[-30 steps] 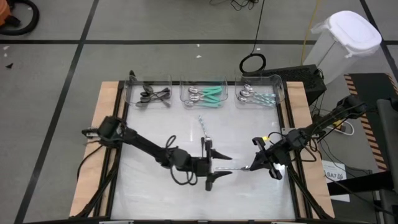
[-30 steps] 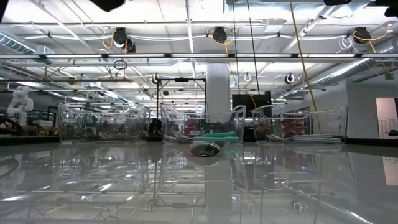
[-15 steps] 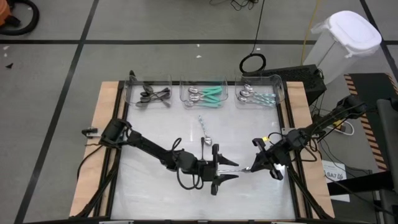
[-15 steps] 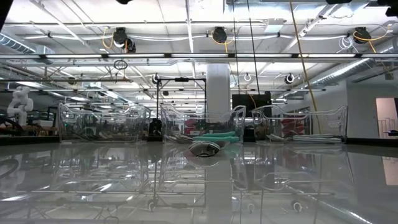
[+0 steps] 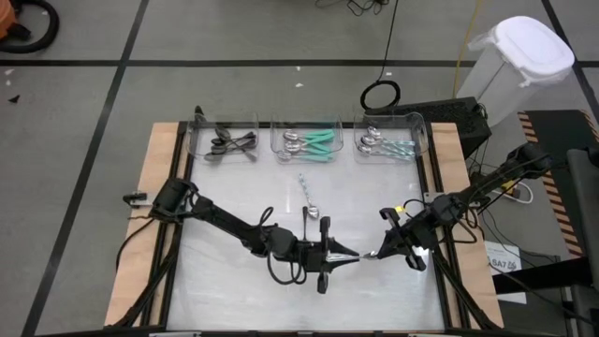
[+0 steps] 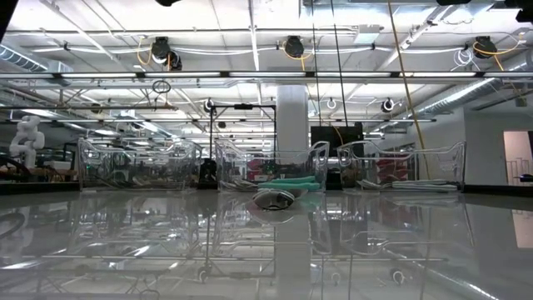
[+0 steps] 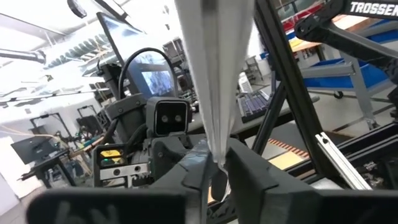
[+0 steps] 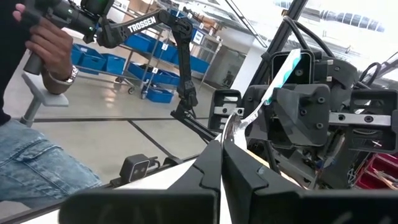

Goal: Sort silverware by color (type)
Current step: Put the green patterned spoon into the right transparent bin

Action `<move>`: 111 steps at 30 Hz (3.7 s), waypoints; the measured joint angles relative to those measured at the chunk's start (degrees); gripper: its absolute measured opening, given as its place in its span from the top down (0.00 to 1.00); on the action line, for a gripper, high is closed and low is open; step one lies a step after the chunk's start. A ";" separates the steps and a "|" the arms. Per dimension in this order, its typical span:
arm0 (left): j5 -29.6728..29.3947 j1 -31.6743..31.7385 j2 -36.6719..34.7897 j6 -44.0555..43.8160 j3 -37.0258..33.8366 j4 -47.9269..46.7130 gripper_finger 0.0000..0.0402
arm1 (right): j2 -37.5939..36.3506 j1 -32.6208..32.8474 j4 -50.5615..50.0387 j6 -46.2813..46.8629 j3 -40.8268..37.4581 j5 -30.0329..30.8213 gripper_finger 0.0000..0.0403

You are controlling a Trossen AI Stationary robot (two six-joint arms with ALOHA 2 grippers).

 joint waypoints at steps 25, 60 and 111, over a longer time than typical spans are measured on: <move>-30.23 0.74 -3.13 -3.72 -0.11 -28.06 0.96 | -0.04 -0.02 -14.25 5.09 1.23 35.10 0.73; -34.03 4.08 -3.32 -13.03 -0.04 -42.26 0.96 | 21.40 -1.41 9.22 4.81 6.32 39.37 0.63; -23.30 -3.04 -3.34 -27.87 19.28 -74.30 0.52 | 12.43 0.44 -24.71 -1.29 14.60 10.14 0.93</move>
